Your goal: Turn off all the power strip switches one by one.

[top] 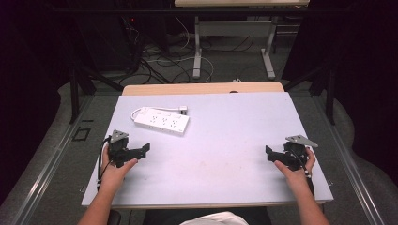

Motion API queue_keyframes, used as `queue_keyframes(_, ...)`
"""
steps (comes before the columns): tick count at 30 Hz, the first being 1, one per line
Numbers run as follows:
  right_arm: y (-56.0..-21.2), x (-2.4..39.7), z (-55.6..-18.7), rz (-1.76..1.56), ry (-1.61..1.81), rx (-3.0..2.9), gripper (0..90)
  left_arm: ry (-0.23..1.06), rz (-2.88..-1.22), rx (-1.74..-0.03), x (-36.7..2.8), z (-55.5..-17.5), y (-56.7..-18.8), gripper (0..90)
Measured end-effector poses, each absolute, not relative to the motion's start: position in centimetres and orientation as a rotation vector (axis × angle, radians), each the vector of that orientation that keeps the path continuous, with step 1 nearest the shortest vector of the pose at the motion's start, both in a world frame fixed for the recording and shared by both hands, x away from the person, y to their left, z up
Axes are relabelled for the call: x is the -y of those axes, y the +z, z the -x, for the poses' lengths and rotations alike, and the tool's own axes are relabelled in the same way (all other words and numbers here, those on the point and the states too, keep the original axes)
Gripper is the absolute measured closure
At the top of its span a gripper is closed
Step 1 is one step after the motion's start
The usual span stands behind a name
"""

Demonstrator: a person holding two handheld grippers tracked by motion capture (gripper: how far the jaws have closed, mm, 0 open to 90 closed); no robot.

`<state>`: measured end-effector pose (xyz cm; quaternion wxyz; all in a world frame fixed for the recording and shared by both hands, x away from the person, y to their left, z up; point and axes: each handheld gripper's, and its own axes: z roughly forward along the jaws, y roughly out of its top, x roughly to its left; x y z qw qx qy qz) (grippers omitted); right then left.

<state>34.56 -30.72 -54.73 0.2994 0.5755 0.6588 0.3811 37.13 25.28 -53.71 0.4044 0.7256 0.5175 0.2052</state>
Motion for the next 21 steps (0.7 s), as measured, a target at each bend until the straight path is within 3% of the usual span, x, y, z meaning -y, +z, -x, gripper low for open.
queue_keyframes(21, -54.5, 29.9, -34.4, -1.5, 1.02, -1.769, 2.1, 0.534, -1.782, -1.336, -25.3, -38.3, -51.8, 3.5)
